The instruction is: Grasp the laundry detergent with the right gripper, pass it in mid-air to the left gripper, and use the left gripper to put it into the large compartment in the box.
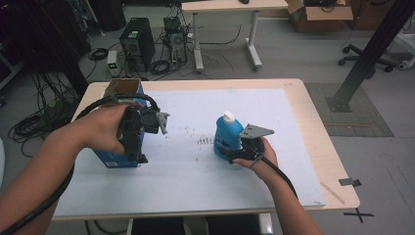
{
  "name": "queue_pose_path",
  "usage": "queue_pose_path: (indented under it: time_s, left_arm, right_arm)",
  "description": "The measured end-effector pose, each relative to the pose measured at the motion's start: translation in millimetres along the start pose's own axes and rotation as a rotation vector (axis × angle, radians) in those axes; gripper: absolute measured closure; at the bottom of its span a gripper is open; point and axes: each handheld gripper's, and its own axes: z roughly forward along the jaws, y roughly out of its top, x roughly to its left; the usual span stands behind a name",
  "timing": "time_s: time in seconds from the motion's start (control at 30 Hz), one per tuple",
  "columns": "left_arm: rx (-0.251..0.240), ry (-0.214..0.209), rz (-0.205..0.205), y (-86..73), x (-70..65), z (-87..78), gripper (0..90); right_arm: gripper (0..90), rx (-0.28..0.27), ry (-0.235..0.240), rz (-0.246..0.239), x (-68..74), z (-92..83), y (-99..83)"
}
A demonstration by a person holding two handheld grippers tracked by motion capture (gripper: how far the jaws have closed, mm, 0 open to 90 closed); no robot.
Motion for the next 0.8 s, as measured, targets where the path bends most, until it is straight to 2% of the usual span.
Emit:
queue_pose_path:
  time_s: [0.2, 0.27, 0.47, 0.6, 0.8]
  left_arm:
    - [-0.006, 0.0, -0.003, -1.3, -0.4, 0.7, 0.2]
    - [-0.005, -0.003, -0.005, -2.3, -0.6, 1.6, 0.2]
    - [-0.001, -0.004, -0.003, -1.4, -0.2, 2.3, 0.2]
    - [0.0, -0.005, 0.0, 0.6, -0.1, 2.5, 0.2]
    - [0.001, -0.007, 0.0, 3.0, -0.1, 3.0, 0.2]
  right_arm:
    - [18.9, 0.0, -0.007, -0.006, 0.9, 0.8, -0.8]
    - [22.8, -0.001, -0.002, -0.008, 0.6, 0.6, -0.7]
    - [26.3, -0.004, 0.013, -0.018, 2.1, 1.5, -0.6]
    - [35.7, -0.011, 0.018, -0.022, 2.2, 1.3, -0.8]
    - [41.9, -0.006, 0.012, -0.029, 0.4, 0.3, -0.2]
